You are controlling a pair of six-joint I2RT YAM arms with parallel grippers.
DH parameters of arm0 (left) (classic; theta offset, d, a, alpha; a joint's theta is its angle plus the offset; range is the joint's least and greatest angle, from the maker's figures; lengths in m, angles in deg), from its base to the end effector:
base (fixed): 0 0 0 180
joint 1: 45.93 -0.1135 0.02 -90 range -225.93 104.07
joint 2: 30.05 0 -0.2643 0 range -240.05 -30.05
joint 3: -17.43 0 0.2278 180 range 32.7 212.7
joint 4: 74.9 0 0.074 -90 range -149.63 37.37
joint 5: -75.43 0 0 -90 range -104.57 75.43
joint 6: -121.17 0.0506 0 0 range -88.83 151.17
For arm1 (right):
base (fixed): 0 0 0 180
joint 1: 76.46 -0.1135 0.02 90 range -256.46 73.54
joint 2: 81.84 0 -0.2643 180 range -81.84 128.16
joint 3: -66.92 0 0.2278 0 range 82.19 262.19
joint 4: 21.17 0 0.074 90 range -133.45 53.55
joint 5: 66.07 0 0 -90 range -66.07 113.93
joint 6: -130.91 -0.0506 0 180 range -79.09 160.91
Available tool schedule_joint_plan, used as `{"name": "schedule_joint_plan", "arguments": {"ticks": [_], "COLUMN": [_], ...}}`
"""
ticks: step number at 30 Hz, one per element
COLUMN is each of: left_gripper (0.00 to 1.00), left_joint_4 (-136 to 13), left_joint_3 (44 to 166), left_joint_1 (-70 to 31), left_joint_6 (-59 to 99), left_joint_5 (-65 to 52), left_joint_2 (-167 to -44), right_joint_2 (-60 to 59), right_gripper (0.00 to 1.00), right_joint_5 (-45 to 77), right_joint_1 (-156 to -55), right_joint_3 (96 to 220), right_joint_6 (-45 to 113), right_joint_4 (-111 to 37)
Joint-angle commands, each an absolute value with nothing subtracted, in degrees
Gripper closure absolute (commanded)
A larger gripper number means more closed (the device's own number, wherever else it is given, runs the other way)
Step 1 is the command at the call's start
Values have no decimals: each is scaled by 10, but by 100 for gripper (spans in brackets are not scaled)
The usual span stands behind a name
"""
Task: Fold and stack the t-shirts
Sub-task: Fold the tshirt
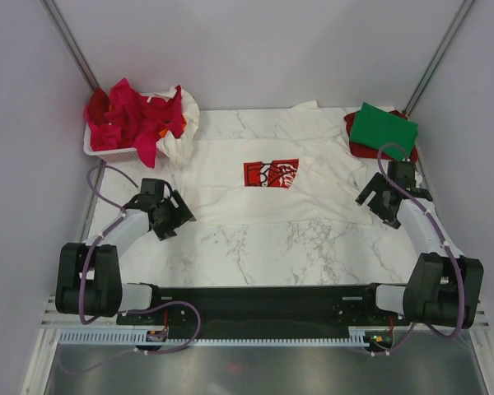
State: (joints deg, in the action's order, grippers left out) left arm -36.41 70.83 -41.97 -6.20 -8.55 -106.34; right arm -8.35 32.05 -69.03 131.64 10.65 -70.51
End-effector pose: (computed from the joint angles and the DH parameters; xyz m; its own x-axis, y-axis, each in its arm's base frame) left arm 0.2259 -0.0210 0.1725 -0.7681 -0.5519 -0.3248 -0.4371 0.8225 -0.3639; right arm 0.2327 -0.0376 0.2268 -0.6254 0.5847 -0.5167 0.5988 0.7842 0.1626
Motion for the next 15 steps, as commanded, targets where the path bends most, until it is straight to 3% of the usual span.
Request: {"name": "schedule_joint_plan", "arguments": {"ticks": [1, 7, 11, 13, 15], "left_gripper": [13, 12, 19, 28, 44], "left_joint_4": [-449, -496, -512, -516, -525], "left_joint_3": [687, 661, 655, 653, 647], "left_joint_1": [-418, -418, -419, -416, -415], "left_joint_6": [-115, -116, -120, -121, -122], "left_joint_5": [-100, -107, -111, -111, -113], "left_joint_2": [-1041, -1049, -1061, -1066, -1066], "right_joint_2": [-103, -72, -48, -38, -36], "right_gripper": [2, 2, 2, 3, 4], "right_joint_5": [241, 214, 213, 217, 230], "right_joint_1": [-669, -657, -657, -657, -657], "right_joint_3": [1283, 1249, 1243, 1242, 1239], "right_joint_6": [82, 76, 66, 69, 72], "right_joint_4": [-659, -625, -600, -594, -589]}}
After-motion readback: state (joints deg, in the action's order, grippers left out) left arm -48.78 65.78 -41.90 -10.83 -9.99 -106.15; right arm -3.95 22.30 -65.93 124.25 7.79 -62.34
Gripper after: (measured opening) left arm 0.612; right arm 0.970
